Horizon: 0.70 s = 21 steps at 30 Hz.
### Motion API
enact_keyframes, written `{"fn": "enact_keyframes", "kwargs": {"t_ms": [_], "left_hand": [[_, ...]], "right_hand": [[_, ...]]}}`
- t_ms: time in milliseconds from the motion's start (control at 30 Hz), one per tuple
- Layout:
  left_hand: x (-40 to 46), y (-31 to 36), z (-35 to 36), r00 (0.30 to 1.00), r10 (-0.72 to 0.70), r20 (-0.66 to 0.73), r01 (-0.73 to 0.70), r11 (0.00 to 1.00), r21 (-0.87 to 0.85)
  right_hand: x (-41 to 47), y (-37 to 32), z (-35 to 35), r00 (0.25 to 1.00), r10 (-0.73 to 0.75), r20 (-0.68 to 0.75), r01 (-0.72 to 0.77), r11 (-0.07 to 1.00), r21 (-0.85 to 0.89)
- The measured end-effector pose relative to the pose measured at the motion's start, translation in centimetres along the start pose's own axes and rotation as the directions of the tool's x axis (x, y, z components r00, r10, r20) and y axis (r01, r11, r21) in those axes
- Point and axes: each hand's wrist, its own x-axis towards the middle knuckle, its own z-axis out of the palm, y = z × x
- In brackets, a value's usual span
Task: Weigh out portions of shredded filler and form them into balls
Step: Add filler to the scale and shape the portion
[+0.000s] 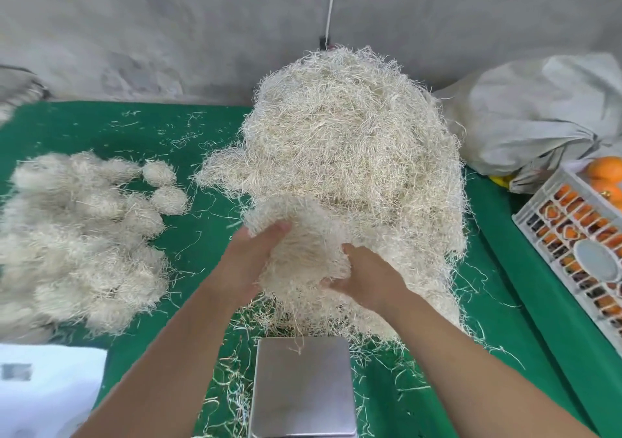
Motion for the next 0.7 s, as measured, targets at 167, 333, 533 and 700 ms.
{"fn": "enact_keyframes", "kwargs": {"t_ms": [167, 333, 533, 700], "left_hand": [[1.6, 0.5, -1.4, 0.958, 0.096, -0.272, -0.085, 0.995, 0.053], [3.1, 0.2, -4.4, 0.885, 0.038, -0.465, -0.097, 0.99, -0.103], [3.5, -0.9, -2.9, 0.939, -0.059, -0.339, -0.035, 0.964, -0.265], [3.7, -2.4, -0.7, 0.991, -0.065, -0.119, 0.069, 0.997, 0.029]], "right_hand": [[0.9, 1.7, -1.5, 0.998, 0.055, 0.028, -0.058, 0.993, 0.101], [-0.6, 3.4, -3.7, 0.96, 0.092, 0.265, -0.248, 0.722, 0.646], [-0.1, 0.6, -2.9, 0.97, 0.22, 0.108, -0.207, 0.504, 0.838], [-0.1, -1.6, -2.5, 0.974, 0.224, -0.032, -0.09, 0.514, 0.853]]}}
